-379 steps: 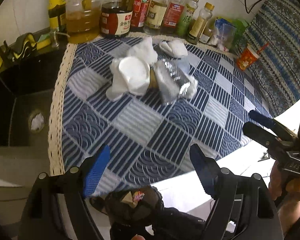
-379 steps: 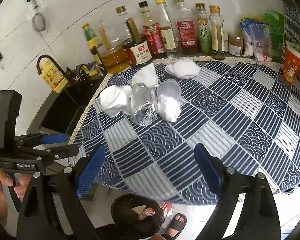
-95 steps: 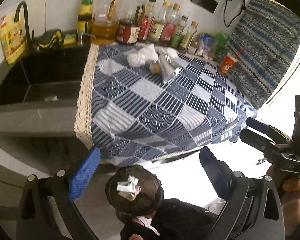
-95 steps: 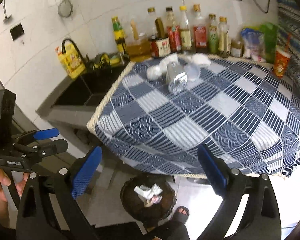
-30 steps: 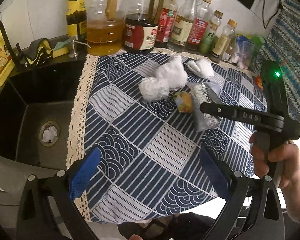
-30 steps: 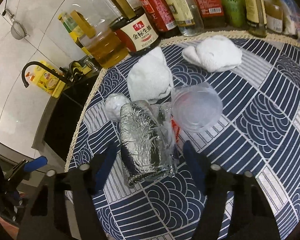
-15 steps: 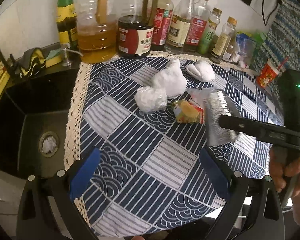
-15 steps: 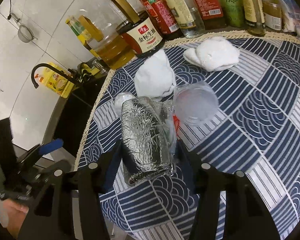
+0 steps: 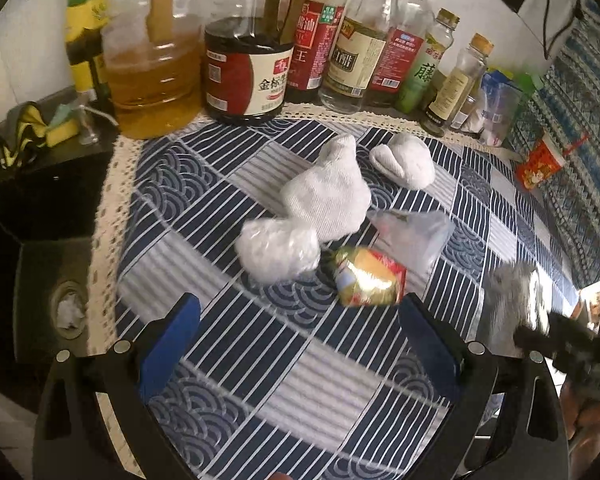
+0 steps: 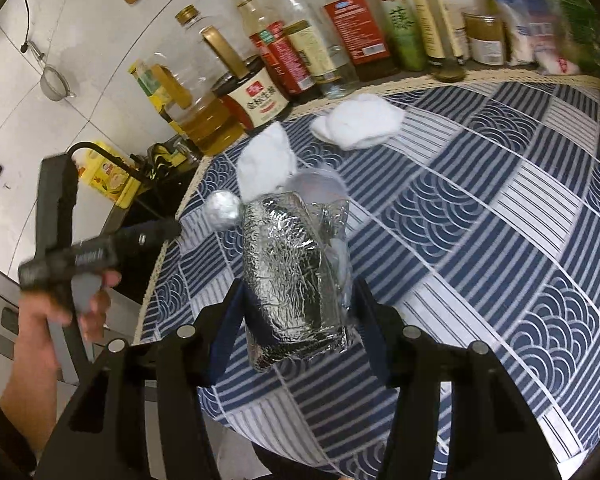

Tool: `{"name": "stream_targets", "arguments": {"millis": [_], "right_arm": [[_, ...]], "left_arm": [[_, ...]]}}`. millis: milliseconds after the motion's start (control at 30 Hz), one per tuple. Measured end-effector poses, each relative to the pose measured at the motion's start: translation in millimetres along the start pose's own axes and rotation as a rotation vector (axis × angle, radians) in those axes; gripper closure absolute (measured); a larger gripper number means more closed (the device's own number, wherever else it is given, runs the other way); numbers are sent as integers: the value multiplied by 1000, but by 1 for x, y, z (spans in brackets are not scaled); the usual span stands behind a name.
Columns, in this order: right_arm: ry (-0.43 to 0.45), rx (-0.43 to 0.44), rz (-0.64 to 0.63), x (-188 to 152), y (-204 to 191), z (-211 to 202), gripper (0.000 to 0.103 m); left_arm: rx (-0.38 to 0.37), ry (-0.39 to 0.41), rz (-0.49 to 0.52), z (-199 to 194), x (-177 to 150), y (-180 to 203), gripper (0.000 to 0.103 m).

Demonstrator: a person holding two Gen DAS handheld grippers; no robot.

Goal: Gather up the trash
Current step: 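Grasp the clear bag of white tissues with the left tool while the right tool holds the foil item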

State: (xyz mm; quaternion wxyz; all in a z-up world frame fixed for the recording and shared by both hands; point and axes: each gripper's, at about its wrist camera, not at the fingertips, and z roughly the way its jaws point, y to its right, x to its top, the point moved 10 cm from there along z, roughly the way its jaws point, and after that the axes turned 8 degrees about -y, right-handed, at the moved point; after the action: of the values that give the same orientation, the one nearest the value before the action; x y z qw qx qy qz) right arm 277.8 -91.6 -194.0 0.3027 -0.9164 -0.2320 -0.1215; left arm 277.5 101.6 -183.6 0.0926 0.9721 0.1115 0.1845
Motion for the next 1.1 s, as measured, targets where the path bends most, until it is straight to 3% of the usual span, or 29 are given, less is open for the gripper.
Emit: {"name": "stream_targets", "arguments": {"millis": [367,667,733,800,1100], "right_arm": [[-8,-25,18,-13,33,0,48],[-12,-19,23,-11,41,-2,48],[-15,-16,24,-11,42,-1,48],[-9,2,26,-11,41,-2,48],[-12,-11,17,-11,39,-3,48]], "left_arm": [[41,-43,-22,45,26,-22,8],[63,-77,-5,62,29,-26,22],[56,-90,-6,65,27,-26,36],[49,-101,-5,68,25,-27,43],[41,-64,-2,56,26,-27,47]]}}
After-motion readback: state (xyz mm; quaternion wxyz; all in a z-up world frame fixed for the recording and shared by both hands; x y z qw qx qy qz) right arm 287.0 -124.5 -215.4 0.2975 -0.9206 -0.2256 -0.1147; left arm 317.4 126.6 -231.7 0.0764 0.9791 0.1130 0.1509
